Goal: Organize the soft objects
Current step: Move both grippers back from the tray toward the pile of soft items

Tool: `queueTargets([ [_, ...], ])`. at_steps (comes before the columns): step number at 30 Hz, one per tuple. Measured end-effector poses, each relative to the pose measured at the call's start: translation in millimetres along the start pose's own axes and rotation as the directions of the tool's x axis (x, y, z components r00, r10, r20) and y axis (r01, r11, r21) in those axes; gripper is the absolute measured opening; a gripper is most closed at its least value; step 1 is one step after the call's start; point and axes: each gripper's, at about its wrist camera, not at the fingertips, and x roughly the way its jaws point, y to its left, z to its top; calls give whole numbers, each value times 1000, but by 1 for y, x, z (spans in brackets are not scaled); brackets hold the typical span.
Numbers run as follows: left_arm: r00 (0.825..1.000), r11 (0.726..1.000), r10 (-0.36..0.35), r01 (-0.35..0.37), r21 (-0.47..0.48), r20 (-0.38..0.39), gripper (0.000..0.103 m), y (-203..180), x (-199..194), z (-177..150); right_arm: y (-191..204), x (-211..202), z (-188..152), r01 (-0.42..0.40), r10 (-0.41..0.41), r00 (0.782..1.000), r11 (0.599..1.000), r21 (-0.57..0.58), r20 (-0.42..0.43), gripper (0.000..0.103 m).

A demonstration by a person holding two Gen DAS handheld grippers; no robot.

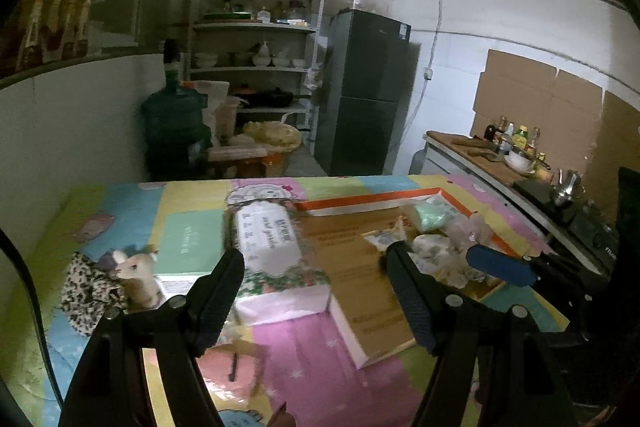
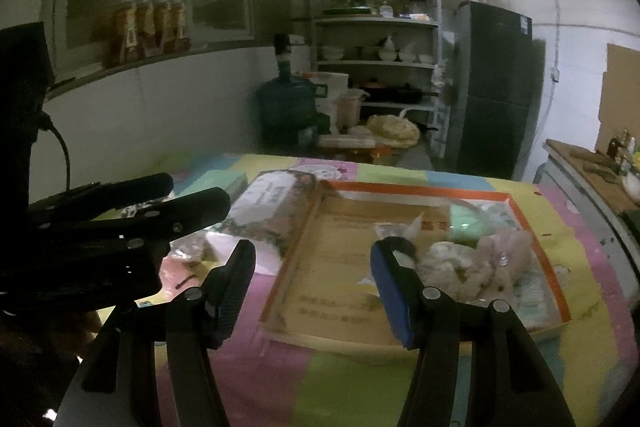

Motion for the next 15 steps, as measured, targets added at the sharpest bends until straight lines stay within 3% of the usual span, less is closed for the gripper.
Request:
queueTargets([
  [15, 994, 993, 111, -111, -45, -19, 74, 57, -15, -24, 53, 30, -3, -101, 99, 994, 992, -68, -34, 62],
])
